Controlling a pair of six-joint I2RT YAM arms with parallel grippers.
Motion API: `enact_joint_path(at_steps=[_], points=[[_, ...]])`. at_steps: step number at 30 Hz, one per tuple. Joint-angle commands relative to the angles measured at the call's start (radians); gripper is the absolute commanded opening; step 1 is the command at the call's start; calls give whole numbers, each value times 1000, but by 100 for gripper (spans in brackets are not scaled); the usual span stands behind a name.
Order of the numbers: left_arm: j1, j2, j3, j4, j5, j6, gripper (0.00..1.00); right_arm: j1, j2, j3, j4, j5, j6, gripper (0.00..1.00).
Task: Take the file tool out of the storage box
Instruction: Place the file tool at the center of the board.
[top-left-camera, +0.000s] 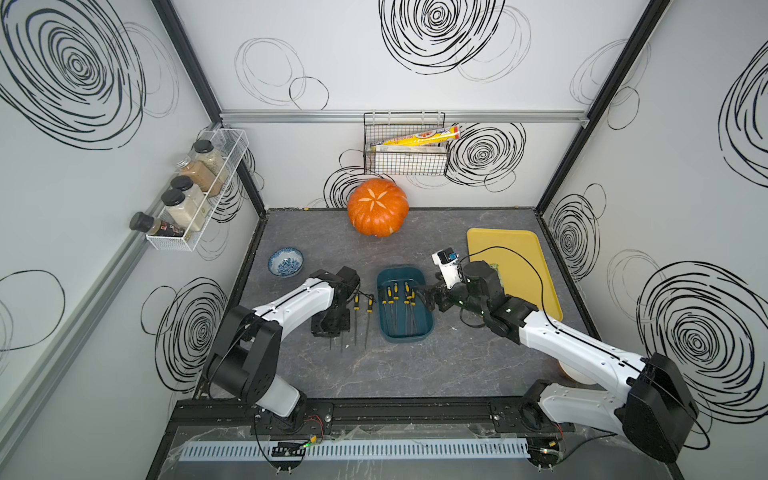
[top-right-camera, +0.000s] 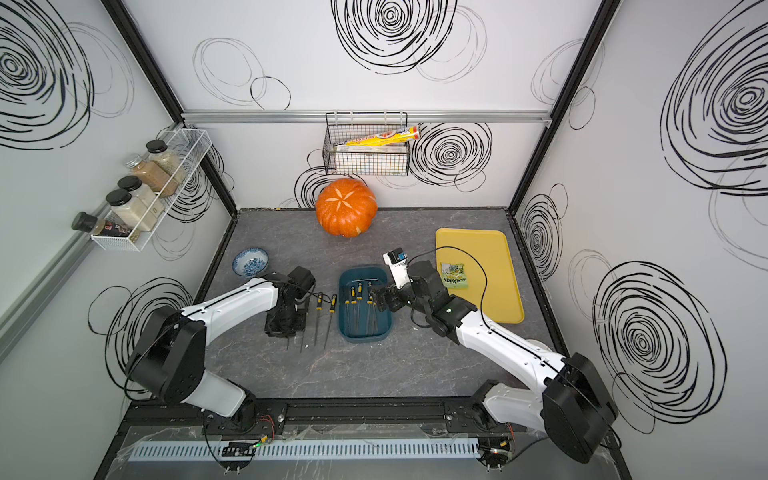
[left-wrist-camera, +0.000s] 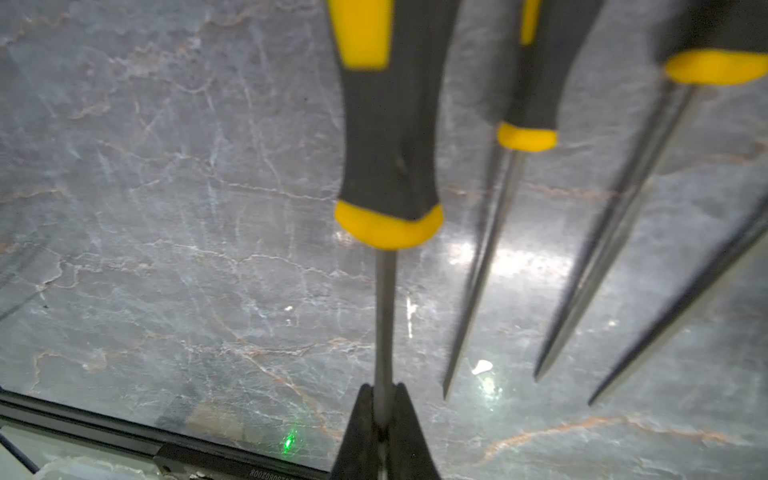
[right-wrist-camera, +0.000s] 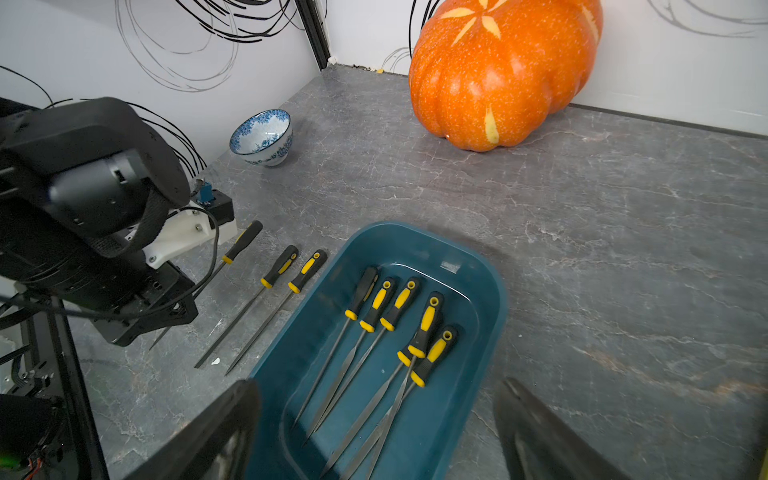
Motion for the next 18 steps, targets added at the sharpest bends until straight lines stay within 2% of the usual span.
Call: enact_joint_path(at_steps=[1, 10, 18], points=[[21, 54, 27, -28, -2, 36, 0, -3, -26, -8, 1, 9, -13, 93], [70, 111, 39, -2, 63, 110, 0, -3, -21, -9, 4, 3, -12, 93], [73, 154, 43, 11, 92, 130, 0, -3, -9, -12, 12, -3, -12, 93]])
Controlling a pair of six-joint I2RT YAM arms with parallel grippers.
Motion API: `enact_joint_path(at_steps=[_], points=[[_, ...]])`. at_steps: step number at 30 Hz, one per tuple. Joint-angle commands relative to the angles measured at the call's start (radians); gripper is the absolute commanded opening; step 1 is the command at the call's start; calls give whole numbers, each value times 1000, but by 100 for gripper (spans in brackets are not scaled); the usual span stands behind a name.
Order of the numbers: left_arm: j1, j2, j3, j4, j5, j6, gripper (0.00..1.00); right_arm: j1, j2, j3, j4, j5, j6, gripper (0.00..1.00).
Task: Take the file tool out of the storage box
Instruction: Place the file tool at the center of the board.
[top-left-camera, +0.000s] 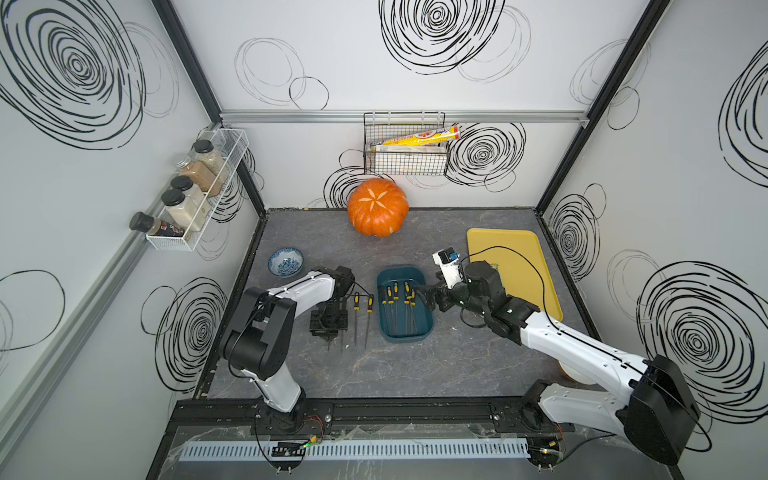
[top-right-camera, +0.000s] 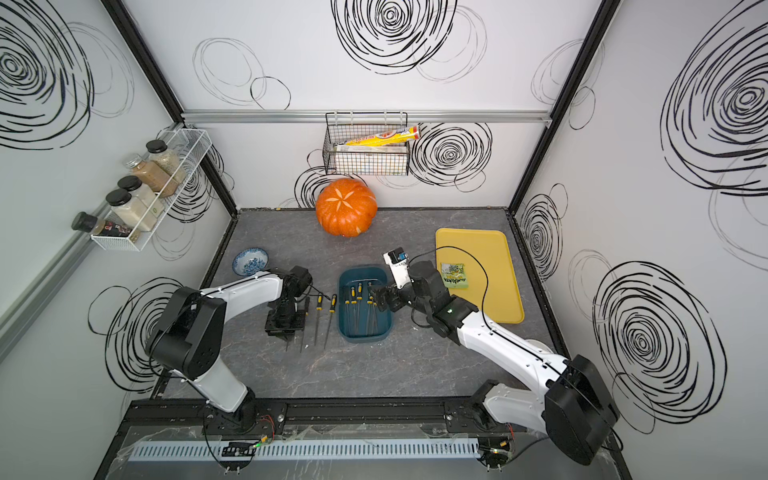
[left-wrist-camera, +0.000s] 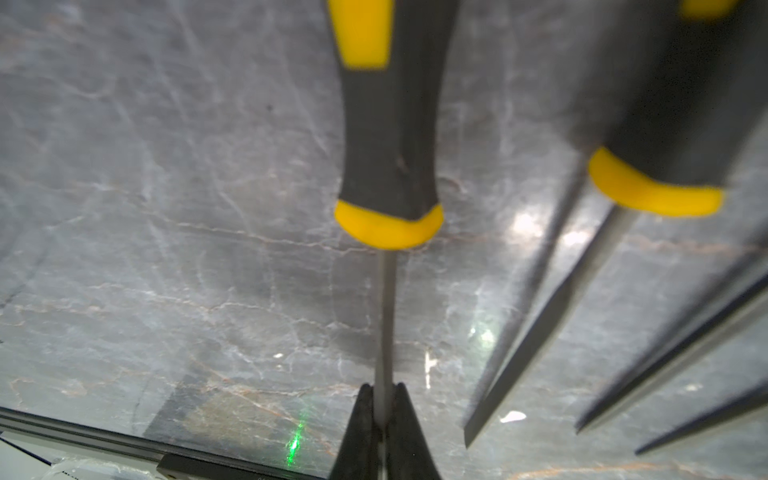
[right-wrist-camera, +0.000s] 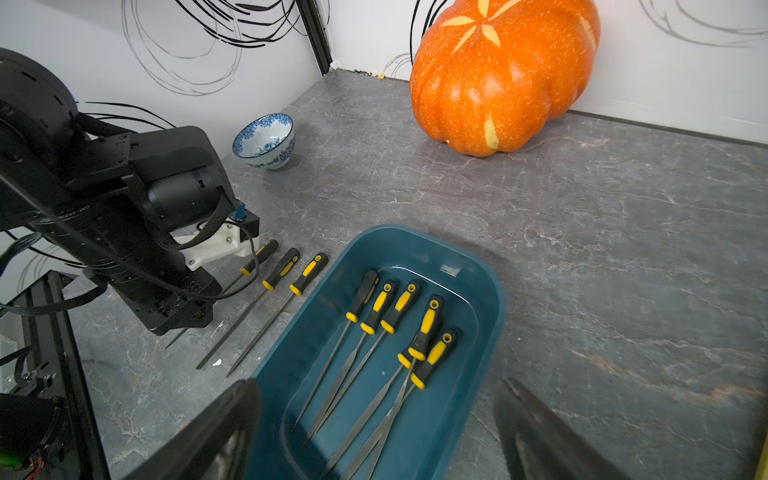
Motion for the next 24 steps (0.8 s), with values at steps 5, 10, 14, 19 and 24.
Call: enact_joint_path(at_steps=[5, 10, 14, 19, 24], points=[[5, 50, 12, 13, 21, 30, 0, -3, 22, -5, 7, -10, -9, 93], [3, 61, 8, 27, 26, 36, 7, -3, 31, -5, 10, -13, -10, 93], [3, 61, -3, 45, 31, 43, 18, -3, 35, -4, 12, -22, -11, 93], [3, 63, -13, 63, 34, 43, 19, -3, 38, -5, 14, -24, -11, 93], [4, 64, -14, 75, 29, 36, 19, -3, 51, -3, 16, -32, -11, 93]])
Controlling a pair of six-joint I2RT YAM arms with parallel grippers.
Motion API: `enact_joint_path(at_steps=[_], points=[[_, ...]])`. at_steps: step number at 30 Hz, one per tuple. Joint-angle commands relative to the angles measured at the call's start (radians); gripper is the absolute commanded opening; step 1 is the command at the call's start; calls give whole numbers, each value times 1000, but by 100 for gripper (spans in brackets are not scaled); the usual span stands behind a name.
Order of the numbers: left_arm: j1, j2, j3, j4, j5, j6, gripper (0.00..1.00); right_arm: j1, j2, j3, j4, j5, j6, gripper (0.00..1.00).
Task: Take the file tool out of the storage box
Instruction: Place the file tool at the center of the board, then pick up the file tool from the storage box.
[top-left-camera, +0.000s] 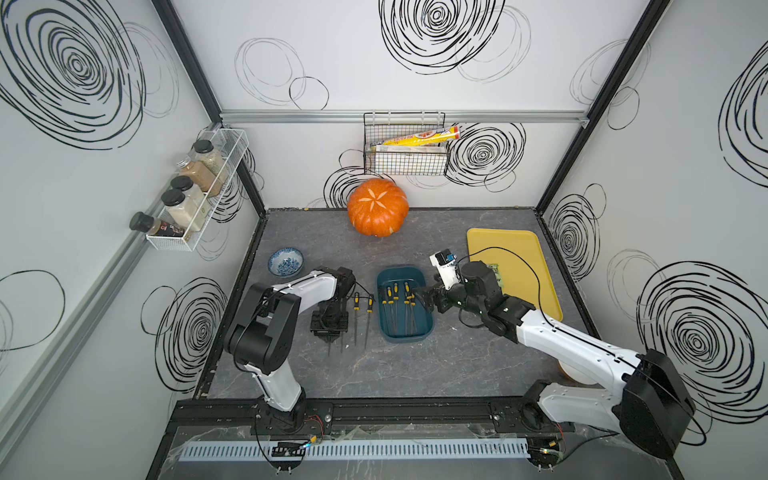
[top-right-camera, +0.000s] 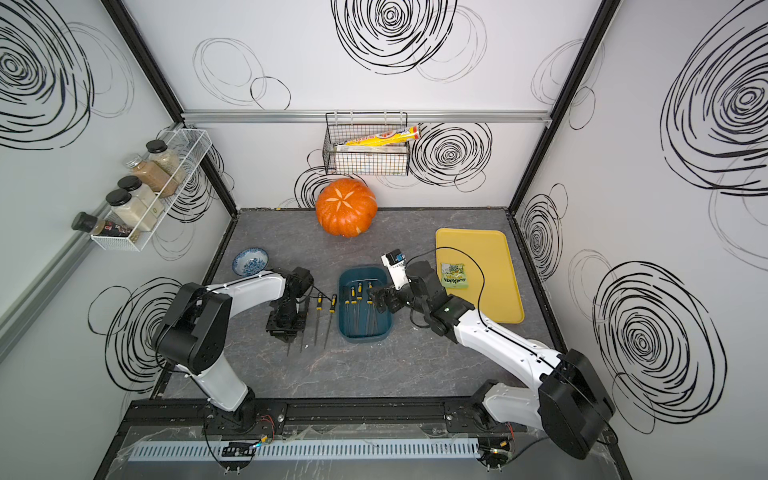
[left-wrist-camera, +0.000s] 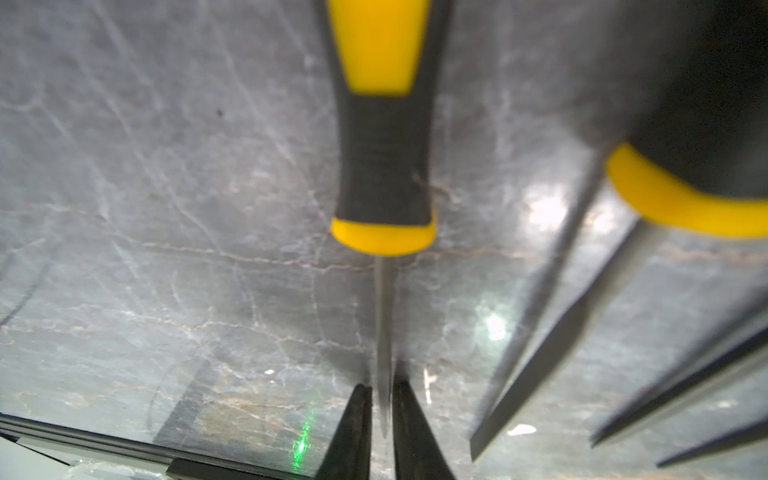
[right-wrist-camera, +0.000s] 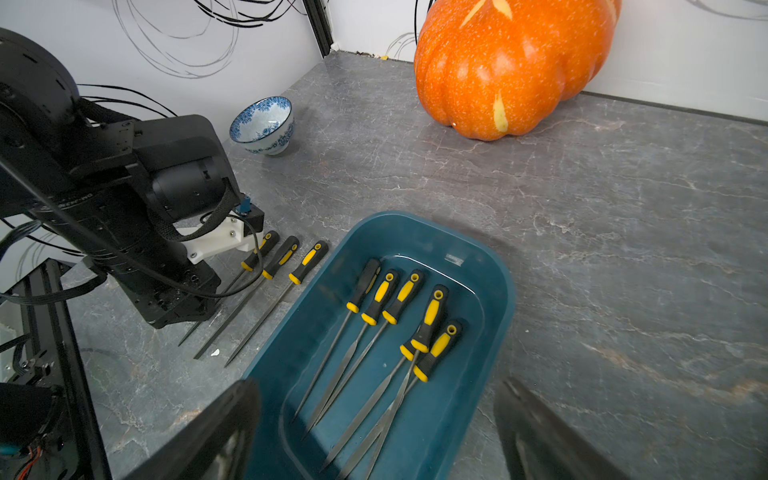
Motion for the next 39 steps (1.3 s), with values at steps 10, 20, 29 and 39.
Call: enact_joint_path(at_steps=[10, 20, 29, 39], points=[[0, -244, 39, 182, 29, -87, 57, -3, 176, 80, -29, -24, 10, 71], [139, -531, -249, 799, 590, -158, 71, 29, 490, 383, -291, 138, 27, 61], [146, -780, -498, 1228, 606, -315, 78, 37, 689, 583, -440, 218, 35, 57], [148, -739, -531, 1302, 652, -291, 78, 43, 785, 632, -471, 261, 54, 46]])
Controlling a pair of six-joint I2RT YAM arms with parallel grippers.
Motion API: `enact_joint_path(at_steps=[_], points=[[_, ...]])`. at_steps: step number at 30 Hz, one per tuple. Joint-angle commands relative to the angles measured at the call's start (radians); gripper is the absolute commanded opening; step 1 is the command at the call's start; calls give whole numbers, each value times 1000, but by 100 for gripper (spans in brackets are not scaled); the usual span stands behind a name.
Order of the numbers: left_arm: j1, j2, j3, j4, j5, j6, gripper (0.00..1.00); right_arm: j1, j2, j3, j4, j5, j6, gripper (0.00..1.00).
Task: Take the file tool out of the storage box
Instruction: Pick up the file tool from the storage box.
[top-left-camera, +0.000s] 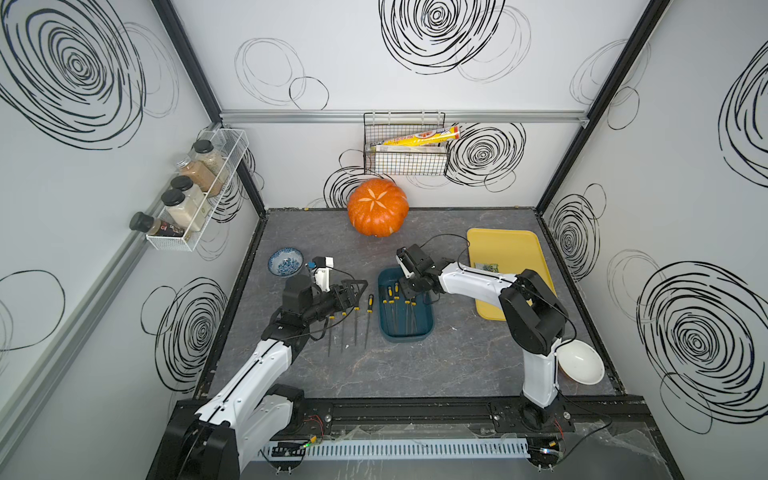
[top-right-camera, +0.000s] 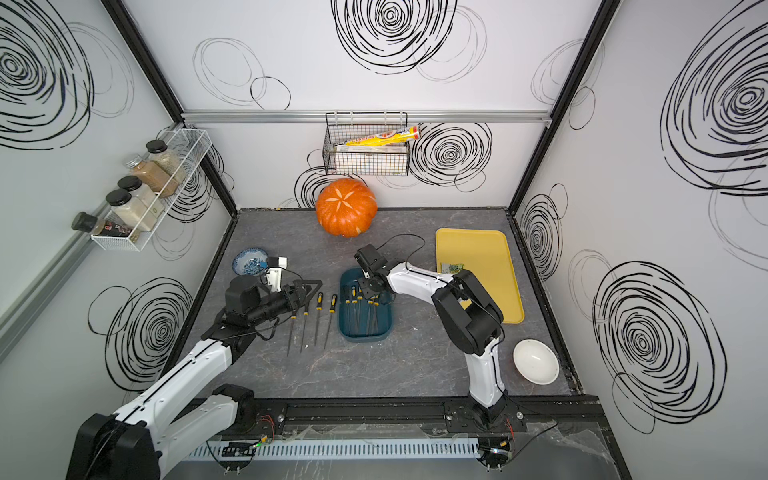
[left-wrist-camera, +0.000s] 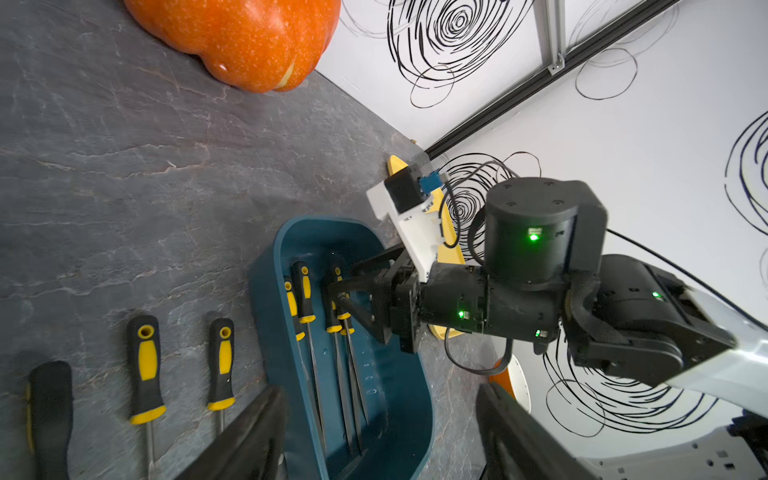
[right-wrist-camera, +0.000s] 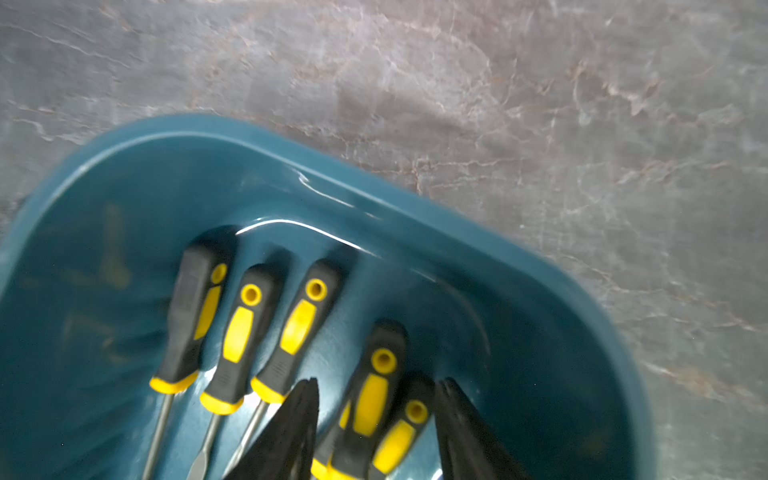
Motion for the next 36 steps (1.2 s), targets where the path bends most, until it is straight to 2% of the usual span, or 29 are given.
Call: enact_joint_path(at_steps=[1, 11, 16, 21, 26, 31, 34, 36], points=[[6, 25, -9, 77, 36, 3, 78, 9, 18, 23, -52, 25, 22, 44], [6, 57, -9, 76, 45, 9, 78, 17, 65, 49, -56, 17, 34, 37], [5, 47, -7, 64, 39, 14, 78, 24, 64, 61, -64, 34, 44, 24], [3, 47, -9, 76, 60, 11, 78, 43, -21, 28, -11, 9, 52, 21], [-7, 54, -36, 199, 161, -43, 79, 50, -163, -43, 103, -20, 48, 18], [-48, 61, -50, 318, 232, -82, 78, 49, -235, -68, 191, -67, 40, 16], [-92, 61, -43, 327, 232, -71, 79, 43, -287, -126, 312, -135, 67, 16], [-106, 58, -34, 295, 213, -51, 78, 37, -288, -121, 327, -121, 70, 13]])
